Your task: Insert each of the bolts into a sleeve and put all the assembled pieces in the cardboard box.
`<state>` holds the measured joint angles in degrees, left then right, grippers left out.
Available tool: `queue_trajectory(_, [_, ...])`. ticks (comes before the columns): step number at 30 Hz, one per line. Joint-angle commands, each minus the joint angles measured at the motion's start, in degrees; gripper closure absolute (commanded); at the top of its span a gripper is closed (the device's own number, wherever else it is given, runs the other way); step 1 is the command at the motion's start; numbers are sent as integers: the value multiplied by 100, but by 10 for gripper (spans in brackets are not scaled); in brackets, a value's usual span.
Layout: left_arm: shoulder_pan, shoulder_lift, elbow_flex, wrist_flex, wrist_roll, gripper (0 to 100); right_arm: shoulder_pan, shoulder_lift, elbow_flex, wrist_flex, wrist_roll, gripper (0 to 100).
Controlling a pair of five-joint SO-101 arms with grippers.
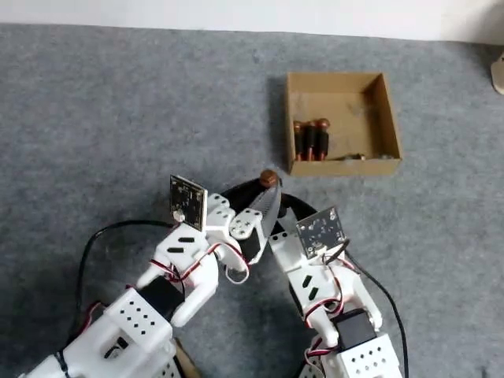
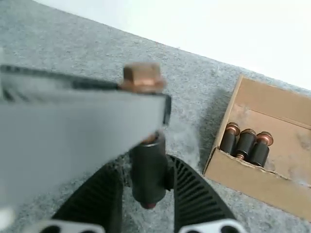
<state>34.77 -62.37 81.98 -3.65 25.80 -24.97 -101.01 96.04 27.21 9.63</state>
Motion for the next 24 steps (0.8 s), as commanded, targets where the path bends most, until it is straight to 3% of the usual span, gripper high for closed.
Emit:
queue_trajectory(1, [180,-163,-22,-9,-44,995,233,-136,822,13,53,993])
queue_trajectory(19, [180,-171,22,35,-70,995,541,-127,822,22,44,993])
queue_trajectory(24, [418,-171,31,35,-677,995,541,-127,822,22,44,993])
